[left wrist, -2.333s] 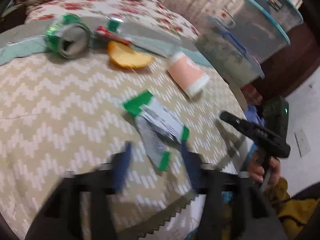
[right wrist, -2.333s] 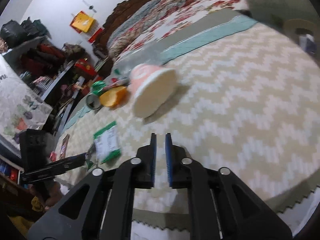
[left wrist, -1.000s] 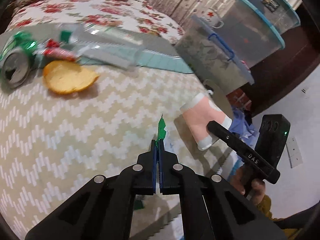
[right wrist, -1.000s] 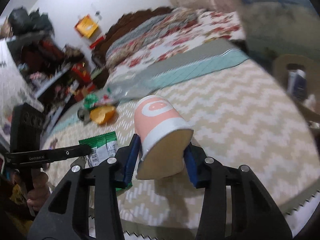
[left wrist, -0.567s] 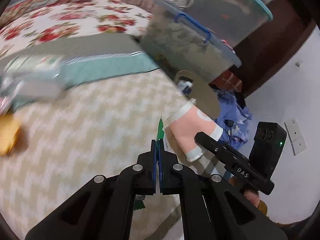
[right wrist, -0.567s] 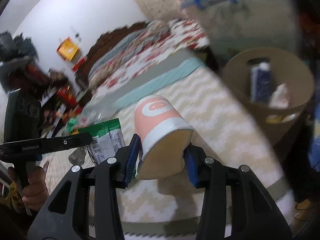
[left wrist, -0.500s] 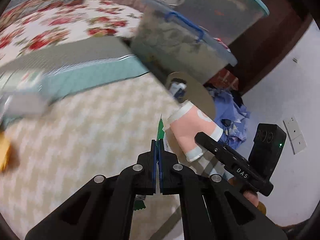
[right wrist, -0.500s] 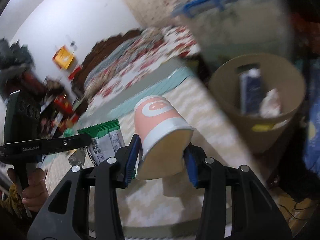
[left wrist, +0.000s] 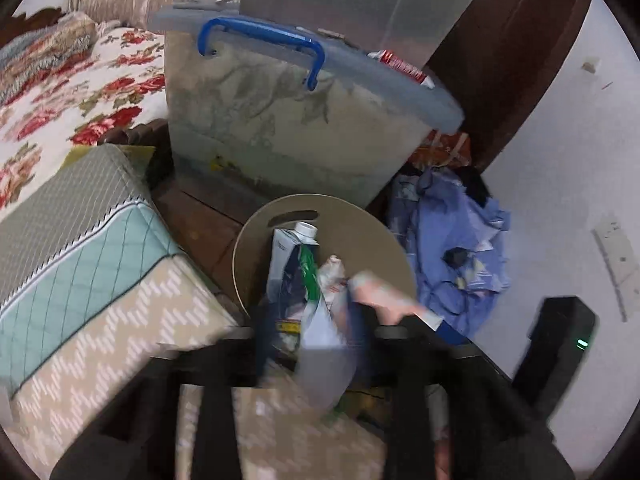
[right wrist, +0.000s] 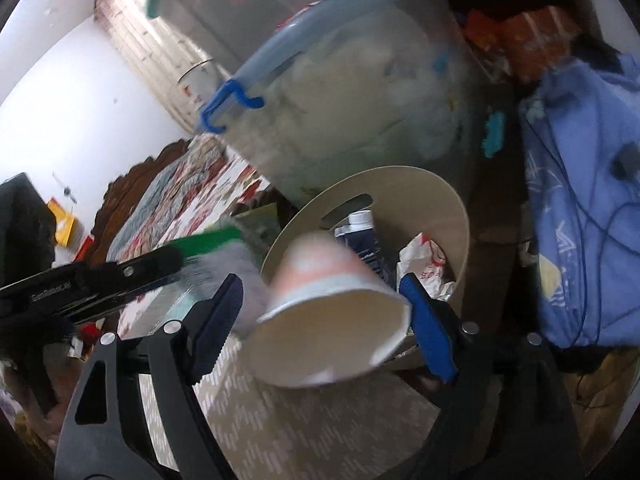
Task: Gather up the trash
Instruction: 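Carry the wrapper and pink cup to the wastebasket and release both, then grasp the bread slice with the left gripper while the right grasps the red-white wrapper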
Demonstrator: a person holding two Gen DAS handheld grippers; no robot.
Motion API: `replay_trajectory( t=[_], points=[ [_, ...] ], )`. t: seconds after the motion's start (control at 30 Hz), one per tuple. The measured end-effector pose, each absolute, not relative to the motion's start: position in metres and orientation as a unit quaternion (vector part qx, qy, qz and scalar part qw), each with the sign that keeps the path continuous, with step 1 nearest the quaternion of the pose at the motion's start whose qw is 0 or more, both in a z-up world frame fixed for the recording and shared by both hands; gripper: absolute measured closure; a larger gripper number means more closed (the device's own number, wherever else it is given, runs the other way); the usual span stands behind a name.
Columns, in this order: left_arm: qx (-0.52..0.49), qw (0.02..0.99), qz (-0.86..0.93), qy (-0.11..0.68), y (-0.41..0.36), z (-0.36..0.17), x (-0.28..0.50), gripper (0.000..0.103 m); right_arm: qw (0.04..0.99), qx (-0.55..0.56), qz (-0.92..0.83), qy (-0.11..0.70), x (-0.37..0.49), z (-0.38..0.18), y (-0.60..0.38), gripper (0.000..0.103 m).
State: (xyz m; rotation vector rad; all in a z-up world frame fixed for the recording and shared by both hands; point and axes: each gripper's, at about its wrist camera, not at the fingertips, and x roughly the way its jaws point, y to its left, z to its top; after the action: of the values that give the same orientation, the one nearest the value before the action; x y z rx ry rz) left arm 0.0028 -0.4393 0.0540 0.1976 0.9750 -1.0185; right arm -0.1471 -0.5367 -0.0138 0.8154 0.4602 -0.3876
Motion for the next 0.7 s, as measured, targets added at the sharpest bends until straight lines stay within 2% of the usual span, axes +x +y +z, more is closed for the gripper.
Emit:
replay_trajectory(
  t=[0.13,0.27,0.5,0.7],
  points=[
    [0.101,0.747,-0.474,0.455,-0.434,0.042,-0.004,0.061,0.874,0.393,-0.197,0.207,-0.154,-0.018,-0.536,0.022],
    [0.105,0.743,-0.477,0.457,-0.397,0.035,-0.013,0.061,0.876,0.395,-0.202,0.189,-0.160,-0.014,-0.529,0.024],
    [0.101,0.764,-0.438,0.463,-0.279,0.024,-0.027,0.060,0.879,0.407,-0.115,0.220,-0.136,-0.016,-0.475,0.031],
    [0.089,0.815,-0.348,0.454,-0.157,0.026,-0.027,0.056,0.889,0.370,-0.030,0.269,-0.098,-0.012,-0.407,0.032]
  ],
)
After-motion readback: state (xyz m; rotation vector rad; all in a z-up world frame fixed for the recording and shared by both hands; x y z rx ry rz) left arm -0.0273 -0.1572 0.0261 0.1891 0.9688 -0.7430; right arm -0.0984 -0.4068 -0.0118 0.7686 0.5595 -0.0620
